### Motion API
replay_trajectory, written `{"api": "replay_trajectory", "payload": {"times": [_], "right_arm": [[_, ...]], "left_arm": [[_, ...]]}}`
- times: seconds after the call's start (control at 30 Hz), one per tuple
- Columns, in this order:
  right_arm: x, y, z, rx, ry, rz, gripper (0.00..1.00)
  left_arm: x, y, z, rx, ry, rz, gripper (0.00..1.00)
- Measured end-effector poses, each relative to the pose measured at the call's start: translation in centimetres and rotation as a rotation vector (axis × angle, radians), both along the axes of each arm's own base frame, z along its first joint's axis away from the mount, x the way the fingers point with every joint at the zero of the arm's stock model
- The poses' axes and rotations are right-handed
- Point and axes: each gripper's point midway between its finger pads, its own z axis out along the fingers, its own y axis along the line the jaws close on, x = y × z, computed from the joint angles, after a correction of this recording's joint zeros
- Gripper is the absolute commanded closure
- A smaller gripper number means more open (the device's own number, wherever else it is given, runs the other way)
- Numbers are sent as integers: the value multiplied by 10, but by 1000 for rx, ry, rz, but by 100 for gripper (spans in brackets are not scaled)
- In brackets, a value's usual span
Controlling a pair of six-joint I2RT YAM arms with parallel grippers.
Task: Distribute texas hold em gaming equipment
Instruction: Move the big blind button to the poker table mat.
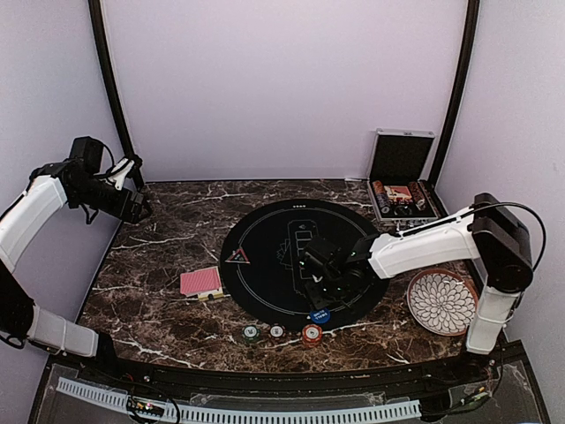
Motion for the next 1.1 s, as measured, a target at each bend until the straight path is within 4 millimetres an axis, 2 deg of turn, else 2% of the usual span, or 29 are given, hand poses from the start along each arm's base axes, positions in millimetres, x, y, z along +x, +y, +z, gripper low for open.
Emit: {"api": "replay_trajectory", "payload": {"times": [0.1, 0.53, 1.1], "right_arm": [[-1, -1, -8, -15, 10, -4, 49], [8, 2, -8, -21, -10, -31, 57], [96, 5, -6, 23, -98, -137, 60]], "left_arm": [[0, 0, 1, 2, -3, -1, 1], [2, 0, 6, 4, -15, -3, 1], [1, 0, 13, 2, -18, -5, 1]]}}
